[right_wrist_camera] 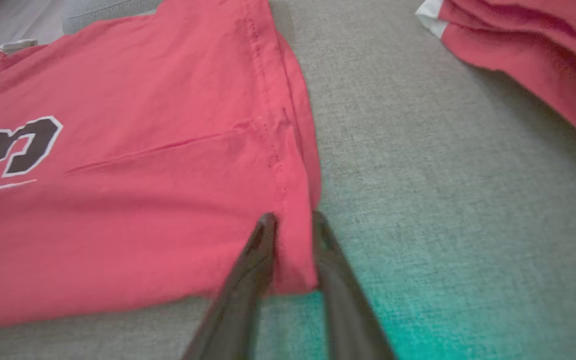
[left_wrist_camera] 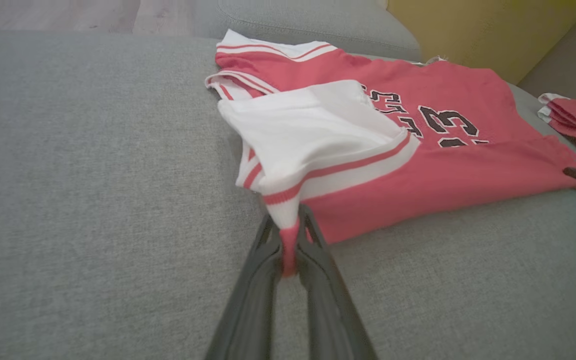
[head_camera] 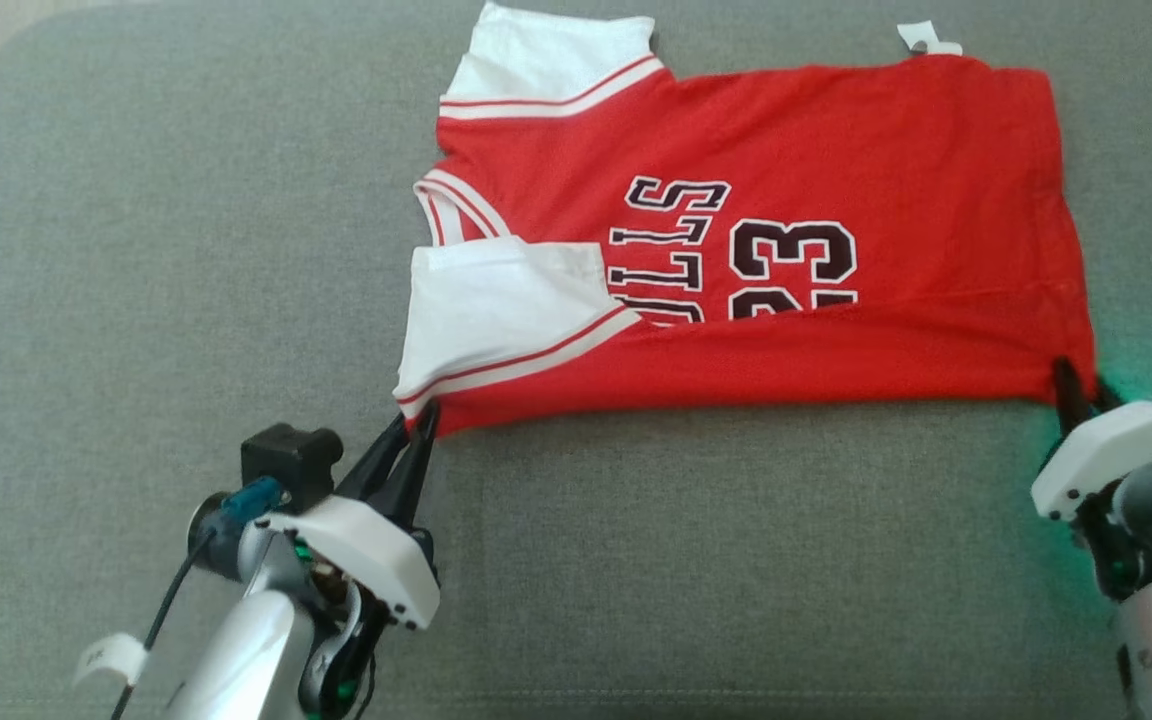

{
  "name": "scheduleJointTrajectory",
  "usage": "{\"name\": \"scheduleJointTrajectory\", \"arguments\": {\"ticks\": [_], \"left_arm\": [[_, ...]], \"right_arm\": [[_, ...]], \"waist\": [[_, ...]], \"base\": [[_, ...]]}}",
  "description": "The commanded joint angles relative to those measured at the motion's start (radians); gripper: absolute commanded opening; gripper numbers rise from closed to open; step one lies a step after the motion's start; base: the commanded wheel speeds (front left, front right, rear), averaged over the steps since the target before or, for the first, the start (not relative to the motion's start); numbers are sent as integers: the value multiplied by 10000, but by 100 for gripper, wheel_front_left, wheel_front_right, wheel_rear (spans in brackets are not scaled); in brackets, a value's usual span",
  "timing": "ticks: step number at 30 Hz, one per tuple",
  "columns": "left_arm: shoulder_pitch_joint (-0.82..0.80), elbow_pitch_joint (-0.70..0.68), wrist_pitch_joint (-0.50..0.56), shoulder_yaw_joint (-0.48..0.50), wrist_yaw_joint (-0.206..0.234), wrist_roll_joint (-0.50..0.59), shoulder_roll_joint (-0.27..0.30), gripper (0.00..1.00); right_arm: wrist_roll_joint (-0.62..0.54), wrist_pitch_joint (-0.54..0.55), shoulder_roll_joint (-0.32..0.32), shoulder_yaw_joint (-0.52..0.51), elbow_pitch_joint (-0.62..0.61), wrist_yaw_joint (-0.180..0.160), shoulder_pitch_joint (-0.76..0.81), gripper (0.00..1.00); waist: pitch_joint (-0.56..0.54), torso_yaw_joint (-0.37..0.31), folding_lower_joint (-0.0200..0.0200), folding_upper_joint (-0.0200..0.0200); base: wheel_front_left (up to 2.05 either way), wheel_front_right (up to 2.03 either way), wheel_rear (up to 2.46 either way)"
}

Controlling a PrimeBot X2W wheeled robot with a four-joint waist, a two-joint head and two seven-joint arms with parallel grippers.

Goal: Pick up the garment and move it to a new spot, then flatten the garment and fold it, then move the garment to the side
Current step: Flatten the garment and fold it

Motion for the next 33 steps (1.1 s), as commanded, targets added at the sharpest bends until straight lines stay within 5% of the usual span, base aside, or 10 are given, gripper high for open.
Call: {"name": "scheduleJointTrajectory", "arguments": {"ticks": [1, 14, 26, 27, 28, 29, 30, 31, 32, 33], "left_arm": [[36, -378, 21, 370, 78, -101, 284, 0], [1836, -2027, 721, 324, 396, -265, 937, 0], [2926, -2561, 1215, -281, 629, -106, 1015, 0], [2927, -2533, 1246, -306, 639, -92, 1024, 0], [2904, -2504, 1270, -340, 650, -41, 1048, 0], [2875, -2481, 1271, -361, 660, -13, 1054, 0], [2847, -2448, 1278, -377, 672, 1, 1051, 23], [2816, -2403, 1312, -405, 671, 12, 1052, 51], [2784, -2365, 1327, -426, 669, 17, 1048, 100], [2753, -2330, 1331, -438, 671, 17, 1042, 100]], "right_arm": [[104, 58, -176, 279, -140, -9, 136, 0], [737, 335, -948, 247, -1958, -9, 2227, 0], [388, 1342, -420, -780, -4586, -9, 4446, 0], [343, 1399, -391, -808, -4693, -9, 4469, 5], [278, 1430, -378, -826, -4790, -9, 4478, 27], [225, 1455, -355, -878, -4862, -9, 4475, 73], [170, 1465, -325, -947, -4924, -9, 4460, 100], [88, 1469, -302, -1024, -4975, -9, 4444, 100], [-6, 1477, -286, -1090, -5018, -9, 4431, 100], [-66, 1494, -262, -1141, -5054, -9, 4421, 100]], "waist": [[-120, 15, 0, 0], [-1084, 126, 0, 0], [-1213, 108, 0, 0], [-1194, 94, 0, 0], [-1173, 85, 0, 0], [-1153, 83, 0, 0], [-1131, 83, 0, 0], [-1110, 83, 0, 0], [-1088, 83, 0, 0], [-1068, 80, 0, 0]], "base": [[0, 0, 0], [0, 0, 0], [0, 0, 0], [0, 0, 0], [0, 0, 0], [0, 0, 0], [0, 0, 0], [0, 0, 0], [0, 0, 0], [0, 0, 0]]}}
